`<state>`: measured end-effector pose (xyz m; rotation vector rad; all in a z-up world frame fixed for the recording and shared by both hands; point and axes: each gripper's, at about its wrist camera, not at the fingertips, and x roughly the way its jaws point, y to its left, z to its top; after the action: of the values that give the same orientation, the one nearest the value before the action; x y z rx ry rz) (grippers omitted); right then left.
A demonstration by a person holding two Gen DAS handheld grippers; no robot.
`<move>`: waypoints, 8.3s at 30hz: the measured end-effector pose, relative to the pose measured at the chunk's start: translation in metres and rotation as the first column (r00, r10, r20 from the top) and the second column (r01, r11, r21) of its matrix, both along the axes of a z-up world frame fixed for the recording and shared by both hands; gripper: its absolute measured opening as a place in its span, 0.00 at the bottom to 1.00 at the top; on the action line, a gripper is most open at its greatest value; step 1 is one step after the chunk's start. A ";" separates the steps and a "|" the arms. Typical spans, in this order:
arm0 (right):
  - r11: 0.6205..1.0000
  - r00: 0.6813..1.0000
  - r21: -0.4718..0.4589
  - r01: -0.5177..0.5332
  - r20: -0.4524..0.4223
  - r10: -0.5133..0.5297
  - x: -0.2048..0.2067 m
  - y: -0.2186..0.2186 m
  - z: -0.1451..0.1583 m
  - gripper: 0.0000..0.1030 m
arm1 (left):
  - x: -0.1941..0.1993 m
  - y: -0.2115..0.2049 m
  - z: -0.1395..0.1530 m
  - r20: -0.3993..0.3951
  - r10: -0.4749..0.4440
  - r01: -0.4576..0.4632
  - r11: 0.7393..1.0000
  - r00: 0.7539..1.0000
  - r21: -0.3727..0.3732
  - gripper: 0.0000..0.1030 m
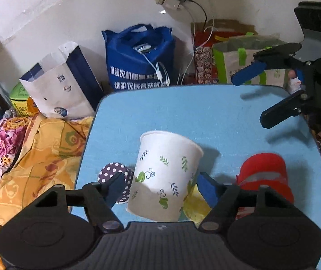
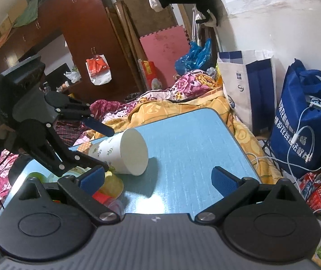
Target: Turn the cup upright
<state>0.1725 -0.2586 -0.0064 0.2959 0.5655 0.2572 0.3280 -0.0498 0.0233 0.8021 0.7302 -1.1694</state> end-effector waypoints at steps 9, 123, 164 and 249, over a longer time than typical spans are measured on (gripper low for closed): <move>1.000 1.000 0.022 -0.008 -0.009 0.008 0.002 -0.007 -0.007 0.99 | 0.006 -0.013 -0.002 -0.009 -0.004 0.004 1.000 1.000 0.022 0.65; 0.971 0.912 0.157 -0.180 -0.343 0.225 -0.053 0.090 -0.011 0.67 | -0.263 0.095 -0.056 -0.356 0.629 -0.721 0.559 0.690 -0.409 0.70; 0.954 0.823 -0.273 -0.127 0.508 0.255 -0.121 0.124 -0.048 0.65 | -0.312 0.180 -0.016 -0.290 0.789 -0.721 0.259 0.542 -0.643 0.70; 0.967 0.954 -0.132 -0.217 0.182 0.238 -0.149 0.034 0.004 0.99 | -0.341 0.090 -0.009 -0.023 0.943 -0.804 0.271 0.333 -0.530 0.96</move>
<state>0.0233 -0.2250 -0.0023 0.0950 0.4162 0.4715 -0.0126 0.0403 0.0146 0.0326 0.4661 -0.0871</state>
